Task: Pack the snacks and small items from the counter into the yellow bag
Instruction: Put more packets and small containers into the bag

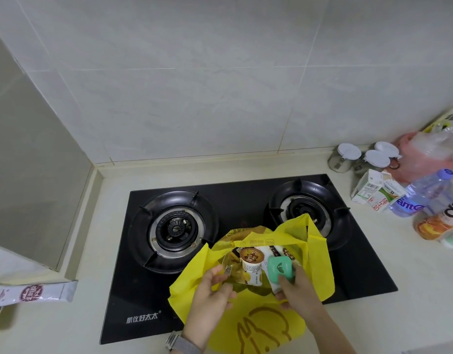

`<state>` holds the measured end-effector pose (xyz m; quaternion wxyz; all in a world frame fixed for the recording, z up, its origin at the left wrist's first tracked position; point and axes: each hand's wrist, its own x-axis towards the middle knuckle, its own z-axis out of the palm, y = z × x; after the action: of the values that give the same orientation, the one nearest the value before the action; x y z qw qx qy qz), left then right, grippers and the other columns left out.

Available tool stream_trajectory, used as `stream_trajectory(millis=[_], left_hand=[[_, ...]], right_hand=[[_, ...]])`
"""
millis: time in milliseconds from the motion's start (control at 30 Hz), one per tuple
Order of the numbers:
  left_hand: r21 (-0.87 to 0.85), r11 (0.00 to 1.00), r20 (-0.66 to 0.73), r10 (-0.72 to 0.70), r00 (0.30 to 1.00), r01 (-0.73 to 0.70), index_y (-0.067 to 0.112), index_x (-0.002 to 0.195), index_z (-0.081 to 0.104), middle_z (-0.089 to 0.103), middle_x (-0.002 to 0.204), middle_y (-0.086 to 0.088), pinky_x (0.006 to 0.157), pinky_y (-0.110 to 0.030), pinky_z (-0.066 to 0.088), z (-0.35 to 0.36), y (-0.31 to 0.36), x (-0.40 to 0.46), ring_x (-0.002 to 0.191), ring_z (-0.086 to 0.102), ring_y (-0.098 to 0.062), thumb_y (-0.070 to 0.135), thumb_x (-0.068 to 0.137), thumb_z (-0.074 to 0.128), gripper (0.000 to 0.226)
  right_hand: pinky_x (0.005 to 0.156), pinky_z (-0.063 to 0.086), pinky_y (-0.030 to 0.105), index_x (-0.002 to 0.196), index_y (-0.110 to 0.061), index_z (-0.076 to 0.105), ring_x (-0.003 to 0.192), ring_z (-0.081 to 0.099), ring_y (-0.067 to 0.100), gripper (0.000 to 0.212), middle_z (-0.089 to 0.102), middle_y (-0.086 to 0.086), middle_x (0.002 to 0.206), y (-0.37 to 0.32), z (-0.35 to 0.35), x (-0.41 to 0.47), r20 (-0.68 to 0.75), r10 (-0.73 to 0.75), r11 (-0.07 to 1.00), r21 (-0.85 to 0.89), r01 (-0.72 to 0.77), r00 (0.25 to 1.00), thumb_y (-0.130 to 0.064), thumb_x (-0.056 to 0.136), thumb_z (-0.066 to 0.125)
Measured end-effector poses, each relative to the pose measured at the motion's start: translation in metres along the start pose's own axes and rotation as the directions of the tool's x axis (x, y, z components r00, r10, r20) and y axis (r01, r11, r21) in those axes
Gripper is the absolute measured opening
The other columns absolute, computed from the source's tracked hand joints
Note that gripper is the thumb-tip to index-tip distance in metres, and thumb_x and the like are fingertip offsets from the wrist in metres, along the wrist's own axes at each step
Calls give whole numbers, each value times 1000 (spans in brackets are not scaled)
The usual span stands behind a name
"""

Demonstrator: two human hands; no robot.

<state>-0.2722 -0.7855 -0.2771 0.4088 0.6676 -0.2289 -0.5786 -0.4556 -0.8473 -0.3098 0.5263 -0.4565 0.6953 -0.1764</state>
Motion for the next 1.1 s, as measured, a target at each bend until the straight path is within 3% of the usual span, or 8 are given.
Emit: stream_trajectory(millis=[200,333,467,733,900,1000,1100], left_hand=[[-19,1000,-13,-2,1000,2,16,128,47,57,107,4,57,-20,51,-7,1,2,74,65,-13,5,92,49,38],[-4,1000,4,8,1000,-8,16,128,45,57,107,4,59,-19,53,-5,2,-2,75,64,-13,4,92,48,38],[2,1000,12,13,1000,-13,16,128,46,57,107,4,59,-20,54,-3,2,-3,76,64,-13,5,92,48,37],[7,1000,15,25,1000,-25,17,125,46,59,109,2,62,-22,54,0,0,-5,77,65,-14,4,92,48,36],[18,998,2,58,998,-59,19,123,46,59,111,0,66,-24,55,4,0,-10,77,65,-13,6,92,48,33],[15,997,-29,70,997,-69,20,122,46,59,111,2,66,-24,54,8,0,-16,76,65,-12,7,93,47,32],[0,998,-80,70,994,-70,19,121,47,59,109,2,64,-22,54,13,1,-25,75,64,-11,7,93,47,30]], right_hand=[[48,52,28,137,-27,32,61,61,21,44,62,12,92,0,3,-2,-33,-62,998,30,63,998,-14,98,46],[58,58,37,127,-20,44,69,65,24,33,62,8,92,0,-2,4,-116,-65,987,140,81,991,-7,97,46],[61,58,35,120,-17,54,69,63,22,26,62,13,102,-3,-1,5,-54,-62,981,178,70,997,-7,96,49],[61,55,24,132,-28,48,102,59,20,41,56,2,118,4,3,-1,39,-54,998,30,53,998,-12,94,52],[58,54,22,134,-29,45,96,61,16,43,58,3,116,6,-2,0,89,-82,997,1,82,993,-18,94,54],[59,54,28,131,-20,49,87,65,22,37,60,0,104,5,-7,0,58,-90,989,119,83,994,-13,94,53],[55,53,26,123,-15,55,76,66,22,28,60,6,105,-5,-18,-3,41,-140,978,162,132,989,-12,95,53]])
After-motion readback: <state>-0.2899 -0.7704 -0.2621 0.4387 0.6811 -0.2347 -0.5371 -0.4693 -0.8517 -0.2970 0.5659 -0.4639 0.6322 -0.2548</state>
